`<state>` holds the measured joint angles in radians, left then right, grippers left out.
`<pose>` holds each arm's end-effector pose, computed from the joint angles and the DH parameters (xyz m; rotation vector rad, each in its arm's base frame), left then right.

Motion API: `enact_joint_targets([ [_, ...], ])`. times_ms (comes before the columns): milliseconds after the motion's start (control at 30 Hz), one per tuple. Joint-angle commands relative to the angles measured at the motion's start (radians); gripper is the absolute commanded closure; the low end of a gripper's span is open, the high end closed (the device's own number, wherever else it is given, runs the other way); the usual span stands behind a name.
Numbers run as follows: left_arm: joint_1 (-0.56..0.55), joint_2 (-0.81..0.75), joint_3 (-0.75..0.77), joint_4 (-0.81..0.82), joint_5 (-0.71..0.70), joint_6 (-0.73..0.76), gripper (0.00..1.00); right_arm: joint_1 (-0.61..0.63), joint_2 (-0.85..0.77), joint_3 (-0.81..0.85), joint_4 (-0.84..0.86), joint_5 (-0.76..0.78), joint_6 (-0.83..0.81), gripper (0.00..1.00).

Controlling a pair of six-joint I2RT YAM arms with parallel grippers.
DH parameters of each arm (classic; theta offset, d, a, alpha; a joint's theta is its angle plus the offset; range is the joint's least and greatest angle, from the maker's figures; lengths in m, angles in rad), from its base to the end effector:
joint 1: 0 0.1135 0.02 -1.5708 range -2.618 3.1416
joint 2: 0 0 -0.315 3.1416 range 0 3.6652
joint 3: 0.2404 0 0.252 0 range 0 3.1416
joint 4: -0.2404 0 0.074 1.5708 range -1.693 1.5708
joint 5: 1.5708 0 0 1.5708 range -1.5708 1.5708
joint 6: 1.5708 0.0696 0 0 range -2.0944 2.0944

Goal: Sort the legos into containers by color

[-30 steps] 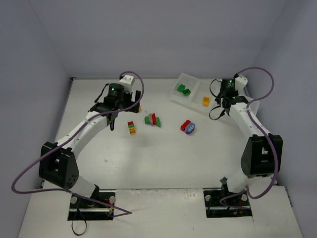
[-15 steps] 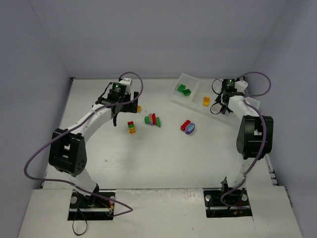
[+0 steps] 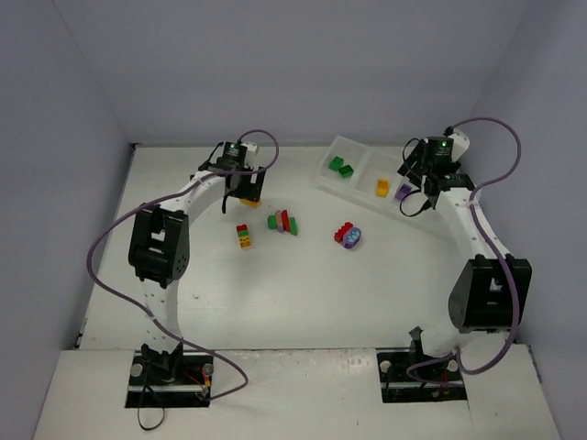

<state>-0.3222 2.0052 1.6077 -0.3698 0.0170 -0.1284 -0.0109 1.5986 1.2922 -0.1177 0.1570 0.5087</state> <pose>0.4785 -0.1610 0.2601 0.2359 2.3390 -0.2426 0.4102 -0.0154 0.3530 0.6091 1.8978 0.1649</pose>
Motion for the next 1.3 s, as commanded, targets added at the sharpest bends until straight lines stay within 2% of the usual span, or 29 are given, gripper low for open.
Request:
enact_joint_targets([
  [0,0.012,0.015,0.096,-0.046,0.034,0.096,0.14,0.044,-0.112,-0.036,0.032,-0.069,-0.032,0.38],
  [200,0.017,0.122,0.185,-0.078,0.121,0.127,0.14,0.084,-0.183,-0.08,0.03,-0.108,-0.067,0.38],
  [367,0.017,0.144,0.193,-0.069,0.179,0.127,0.14,0.091,-0.203,-0.114,0.03,-0.125,-0.072,0.37],
  [633,0.015,0.201,0.216,-0.066,0.159,0.167,0.14,0.097,-0.204,-0.137,0.03,-0.148,-0.072,0.37],
  [800,0.015,0.214,0.216,-0.069,0.169,0.18,0.26,0.118,-0.19,-0.123,0.032,-0.186,-0.093,0.38],
  [933,0.015,0.193,0.195,-0.057,0.181,0.196,0.56,0.134,-0.184,-0.111,0.032,-0.197,-0.101,0.38],
  [1067,0.012,0.1,0.158,-0.029,0.198,0.213,0.78,0.161,-0.169,-0.073,0.032,-0.26,-0.137,0.38],
  [1133,0.009,0.043,0.088,0.046,0.219,0.236,0.79,0.183,-0.158,-0.048,0.032,-0.336,-0.147,0.39],
  [1267,-0.009,-0.176,-0.098,0.234,0.369,0.334,0.79,0.219,-0.111,0.015,0.032,-0.468,-0.141,0.39],
])
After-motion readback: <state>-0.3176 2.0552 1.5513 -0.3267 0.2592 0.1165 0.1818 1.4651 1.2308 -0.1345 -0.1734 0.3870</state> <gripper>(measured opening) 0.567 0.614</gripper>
